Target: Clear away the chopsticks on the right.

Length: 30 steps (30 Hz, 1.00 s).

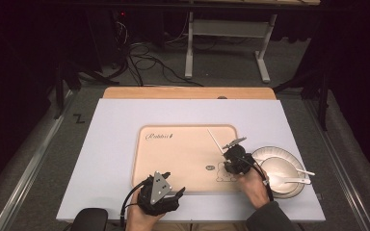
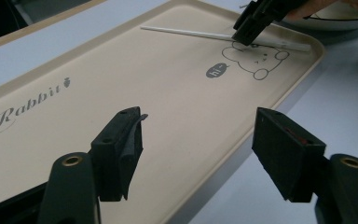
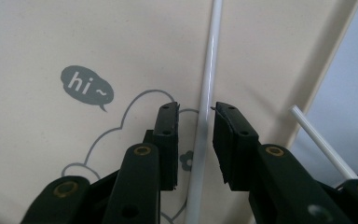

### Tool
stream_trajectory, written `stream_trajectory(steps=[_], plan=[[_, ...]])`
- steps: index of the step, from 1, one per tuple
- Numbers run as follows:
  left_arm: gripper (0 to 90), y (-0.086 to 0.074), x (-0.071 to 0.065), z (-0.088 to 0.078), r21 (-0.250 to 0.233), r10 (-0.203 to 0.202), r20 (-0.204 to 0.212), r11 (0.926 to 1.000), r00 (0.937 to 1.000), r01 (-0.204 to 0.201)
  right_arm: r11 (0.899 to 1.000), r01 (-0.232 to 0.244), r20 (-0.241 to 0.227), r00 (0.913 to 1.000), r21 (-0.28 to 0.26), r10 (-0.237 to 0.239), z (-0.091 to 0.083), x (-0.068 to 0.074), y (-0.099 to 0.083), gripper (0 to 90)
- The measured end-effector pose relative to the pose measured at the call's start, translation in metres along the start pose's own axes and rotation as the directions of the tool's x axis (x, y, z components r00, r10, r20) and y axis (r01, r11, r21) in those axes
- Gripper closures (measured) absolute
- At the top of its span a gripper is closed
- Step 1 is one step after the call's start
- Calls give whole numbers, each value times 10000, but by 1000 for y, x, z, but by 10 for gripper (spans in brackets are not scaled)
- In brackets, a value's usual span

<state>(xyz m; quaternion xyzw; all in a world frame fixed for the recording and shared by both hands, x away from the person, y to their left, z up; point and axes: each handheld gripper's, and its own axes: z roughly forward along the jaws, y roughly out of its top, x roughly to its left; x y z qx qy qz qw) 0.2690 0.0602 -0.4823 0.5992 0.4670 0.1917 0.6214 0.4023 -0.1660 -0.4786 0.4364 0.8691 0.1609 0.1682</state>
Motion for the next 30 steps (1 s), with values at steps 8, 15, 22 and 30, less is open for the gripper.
stream_trajectory(steps=[8,15,22,30], plan=[[335,-2,0,2,93,-2,-26,10000,10000,3,9994,-29,-332,9994,-348,17,-11,0,-6,675],[335,-1,1,4,142,-30,-15,9999,10000,31,9959,26,-953,9954,-903,-112,-27,-2,-17,640],[334,-1,2,6,119,-123,-30,9999,9999,124,9841,189,-1586,9862,-1765,-473,-46,-8,-31,593],[335,-3,2,10,305,17,107,9995,9999,-20,9702,45,-1716,9840,-2421,-474,-58,-17,-48,564]])
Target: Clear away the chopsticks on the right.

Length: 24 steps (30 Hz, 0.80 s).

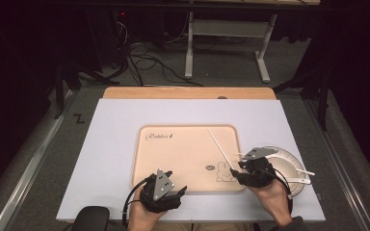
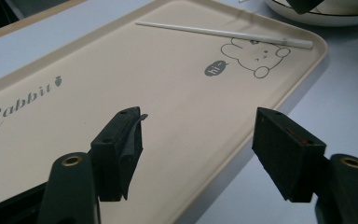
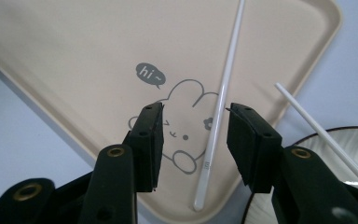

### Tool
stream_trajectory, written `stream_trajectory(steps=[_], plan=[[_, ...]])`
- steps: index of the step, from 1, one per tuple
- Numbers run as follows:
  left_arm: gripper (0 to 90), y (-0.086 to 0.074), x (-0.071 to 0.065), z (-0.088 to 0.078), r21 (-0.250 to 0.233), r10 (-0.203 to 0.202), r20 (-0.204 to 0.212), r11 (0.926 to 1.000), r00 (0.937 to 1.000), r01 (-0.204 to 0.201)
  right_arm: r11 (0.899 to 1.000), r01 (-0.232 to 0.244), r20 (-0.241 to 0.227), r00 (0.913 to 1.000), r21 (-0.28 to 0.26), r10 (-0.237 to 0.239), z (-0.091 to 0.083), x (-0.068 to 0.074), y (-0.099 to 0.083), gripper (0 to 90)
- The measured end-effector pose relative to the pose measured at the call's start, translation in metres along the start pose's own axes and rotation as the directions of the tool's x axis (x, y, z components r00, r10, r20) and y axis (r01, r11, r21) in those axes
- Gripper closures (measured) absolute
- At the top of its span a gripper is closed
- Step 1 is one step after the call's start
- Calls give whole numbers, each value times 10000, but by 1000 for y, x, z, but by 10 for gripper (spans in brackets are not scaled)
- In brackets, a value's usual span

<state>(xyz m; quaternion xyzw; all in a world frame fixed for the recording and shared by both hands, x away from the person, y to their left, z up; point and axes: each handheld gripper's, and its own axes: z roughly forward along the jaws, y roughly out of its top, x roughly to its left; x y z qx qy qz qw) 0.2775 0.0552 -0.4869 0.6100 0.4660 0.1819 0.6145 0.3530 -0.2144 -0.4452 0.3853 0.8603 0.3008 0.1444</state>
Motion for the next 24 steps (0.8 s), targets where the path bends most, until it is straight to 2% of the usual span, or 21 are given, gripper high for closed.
stream_trajectory(steps=[1,3,7,11,13,14,16,24], plan=[[335,-1,0,1,25,-36,33,10000,10000,36,10000,-53,44,10000,-30,53,-2,-1,-1,558],[335,-2,0,3,99,-44,77,9999,10000,43,9990,-210,-310,9993,-386,198,-9,-7,-4,544],[335,-3,-2,7,187,-73,199,9998,9998,70,9983,-258,-448,9987,-530,234,-15,-12,-6,541],[335,-2,-3,11,292,-72,368,9996,9993,61,9952,-595,-336,9978,-774,570,-29,-19,-12,520],[335,-2,-4,13,261,-154,450,9996,9989,143,9949,-544,-256,9983,-846,524,-32,-20,-13,517],[335,-2,-4,14,327,-90,498,9994,9987,74,9942,-603,-53,9982,-895,601,-37,-20,-16,517],[336,-2,-5,16,408,-60,598,9992,9982,35,9933,-635,-26,9980,-966,636,-39,-21,-16,516],[337,-3,-10,25,577,-11,938,9983,9956,-44,9855,-1199,272,9919,-1204,1240,-56,-29,-30,526]])
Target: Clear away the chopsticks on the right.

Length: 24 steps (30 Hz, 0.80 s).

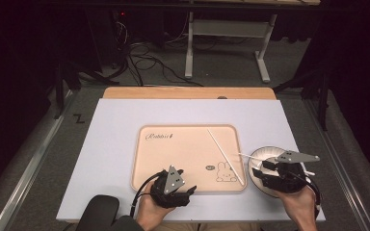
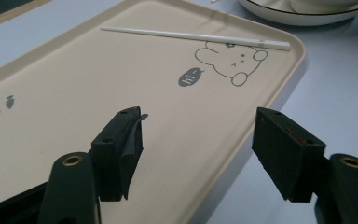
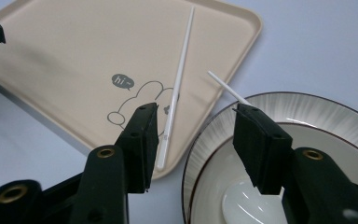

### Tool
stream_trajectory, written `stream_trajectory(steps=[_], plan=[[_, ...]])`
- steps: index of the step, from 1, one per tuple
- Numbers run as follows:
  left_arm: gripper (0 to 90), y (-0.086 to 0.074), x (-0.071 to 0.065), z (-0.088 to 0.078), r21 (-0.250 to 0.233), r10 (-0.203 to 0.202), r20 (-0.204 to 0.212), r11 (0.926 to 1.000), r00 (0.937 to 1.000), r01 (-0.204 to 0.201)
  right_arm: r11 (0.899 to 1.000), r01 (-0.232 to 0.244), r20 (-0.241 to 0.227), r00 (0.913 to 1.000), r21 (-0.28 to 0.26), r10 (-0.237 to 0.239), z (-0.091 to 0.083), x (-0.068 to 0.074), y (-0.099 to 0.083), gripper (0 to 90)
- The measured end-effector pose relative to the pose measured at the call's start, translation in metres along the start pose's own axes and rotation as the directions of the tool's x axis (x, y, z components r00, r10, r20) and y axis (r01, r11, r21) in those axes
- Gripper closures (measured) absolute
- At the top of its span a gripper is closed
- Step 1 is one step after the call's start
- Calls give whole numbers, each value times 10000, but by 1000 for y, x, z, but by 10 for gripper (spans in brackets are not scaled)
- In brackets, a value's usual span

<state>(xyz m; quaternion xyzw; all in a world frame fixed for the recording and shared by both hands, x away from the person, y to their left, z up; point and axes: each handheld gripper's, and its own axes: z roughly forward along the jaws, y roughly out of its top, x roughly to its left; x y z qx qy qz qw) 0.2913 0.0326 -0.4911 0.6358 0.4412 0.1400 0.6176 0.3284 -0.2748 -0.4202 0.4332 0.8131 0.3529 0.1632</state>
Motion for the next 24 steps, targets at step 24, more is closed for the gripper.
stream_trajectory(steps=[24], plan=[[345,0,-3,-2,-127,-37,3,9999,10000,37,9998,21,623,9981,-209,-8,-32,-43,0,688]])
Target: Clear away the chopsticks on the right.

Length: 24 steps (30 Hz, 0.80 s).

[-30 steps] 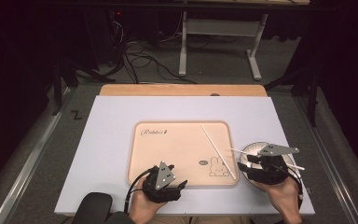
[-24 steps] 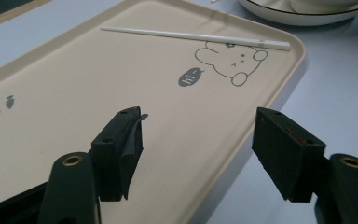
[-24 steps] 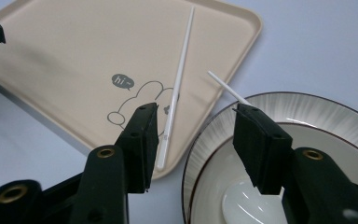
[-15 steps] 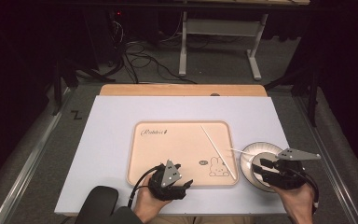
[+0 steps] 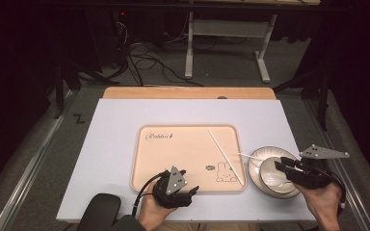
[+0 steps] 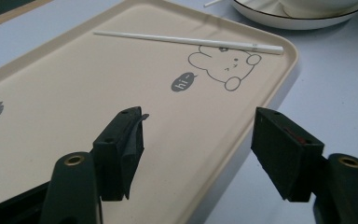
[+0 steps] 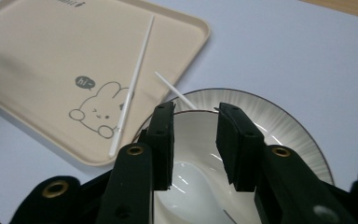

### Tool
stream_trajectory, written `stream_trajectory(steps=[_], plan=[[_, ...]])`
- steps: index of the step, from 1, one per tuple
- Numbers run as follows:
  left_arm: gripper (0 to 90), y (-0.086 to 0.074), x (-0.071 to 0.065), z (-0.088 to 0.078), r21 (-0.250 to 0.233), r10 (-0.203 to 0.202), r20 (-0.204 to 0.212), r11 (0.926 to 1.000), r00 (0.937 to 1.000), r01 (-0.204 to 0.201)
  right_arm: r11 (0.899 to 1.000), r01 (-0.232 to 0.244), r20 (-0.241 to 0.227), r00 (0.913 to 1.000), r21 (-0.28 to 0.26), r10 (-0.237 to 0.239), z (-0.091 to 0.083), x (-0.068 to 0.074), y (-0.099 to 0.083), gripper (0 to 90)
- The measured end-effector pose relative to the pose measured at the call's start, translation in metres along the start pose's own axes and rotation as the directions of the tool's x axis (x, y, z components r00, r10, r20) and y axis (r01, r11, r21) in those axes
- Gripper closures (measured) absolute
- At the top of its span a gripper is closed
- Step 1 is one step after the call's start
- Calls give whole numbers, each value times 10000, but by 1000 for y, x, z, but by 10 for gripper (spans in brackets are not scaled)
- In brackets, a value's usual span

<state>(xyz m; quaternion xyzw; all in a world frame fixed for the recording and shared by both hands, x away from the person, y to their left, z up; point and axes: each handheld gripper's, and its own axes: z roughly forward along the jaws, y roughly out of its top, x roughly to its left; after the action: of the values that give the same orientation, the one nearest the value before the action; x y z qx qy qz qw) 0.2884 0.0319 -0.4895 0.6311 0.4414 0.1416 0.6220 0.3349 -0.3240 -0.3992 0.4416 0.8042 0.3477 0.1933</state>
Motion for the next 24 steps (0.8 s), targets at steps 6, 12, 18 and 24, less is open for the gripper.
stream_trajectory(steps=[6,12,18,24], plan=[[345,1,3,-8,-251,-146,-332,9996,9993,138,9994,180,111,9998,279,-183,1,-18,7,711],[344,0,6,-17,-416,-155,-750,9991,9971,124,9962,469,237,9985,739,-487,6,-33,13,738],[344,-2,10,-25,-498,-191,-1177,9987,9929,133,9892,654,209,9974,1313,-687,16,-52,14,758],[342,-5,12,-28,-454,-195,-1498,9989,9885,128,9807,734,75,9971,1810,-760,27,-68,7,766]])
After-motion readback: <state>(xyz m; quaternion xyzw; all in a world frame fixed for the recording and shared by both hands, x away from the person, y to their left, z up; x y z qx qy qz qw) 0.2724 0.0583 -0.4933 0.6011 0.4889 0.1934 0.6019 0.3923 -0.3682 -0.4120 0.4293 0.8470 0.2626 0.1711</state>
